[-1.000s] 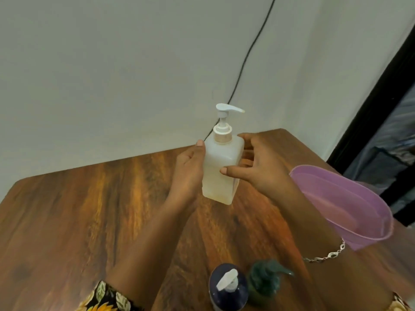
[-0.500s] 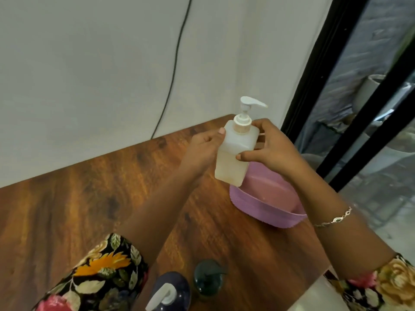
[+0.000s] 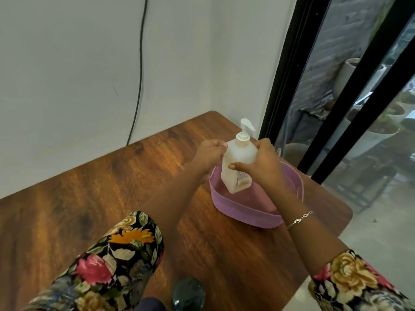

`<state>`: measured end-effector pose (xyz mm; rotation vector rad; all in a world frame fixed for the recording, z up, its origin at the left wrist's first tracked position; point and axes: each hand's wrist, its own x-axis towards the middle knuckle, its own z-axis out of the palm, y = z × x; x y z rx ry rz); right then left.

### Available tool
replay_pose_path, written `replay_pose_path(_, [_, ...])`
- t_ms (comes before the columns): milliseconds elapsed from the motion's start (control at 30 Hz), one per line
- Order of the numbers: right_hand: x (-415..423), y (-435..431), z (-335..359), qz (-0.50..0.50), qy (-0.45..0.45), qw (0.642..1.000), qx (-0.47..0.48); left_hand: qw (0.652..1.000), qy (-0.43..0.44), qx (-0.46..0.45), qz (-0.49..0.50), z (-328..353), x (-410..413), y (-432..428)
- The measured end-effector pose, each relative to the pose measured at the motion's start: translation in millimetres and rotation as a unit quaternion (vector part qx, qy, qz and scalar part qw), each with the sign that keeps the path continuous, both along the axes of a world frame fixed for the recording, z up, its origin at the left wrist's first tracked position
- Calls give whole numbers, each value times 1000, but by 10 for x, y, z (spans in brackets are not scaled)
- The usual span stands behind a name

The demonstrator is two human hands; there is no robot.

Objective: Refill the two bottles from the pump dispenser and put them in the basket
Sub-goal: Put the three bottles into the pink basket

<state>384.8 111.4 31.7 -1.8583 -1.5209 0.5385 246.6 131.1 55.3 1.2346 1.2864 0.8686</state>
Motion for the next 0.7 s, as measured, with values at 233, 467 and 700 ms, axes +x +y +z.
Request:
replay_pose_path(233, [60,131,-258,26,-57,996,-56,998,17,-42,-45,-301,134,231])
replay_pose_path(467, [83,229,-399,62,-65,994,-65,995,27,-51,-77,-422,178,418])
replay_pose_path(700, [39,374,-602,74,-68,992,-81,996,7,-51,-71,-497,121,412])
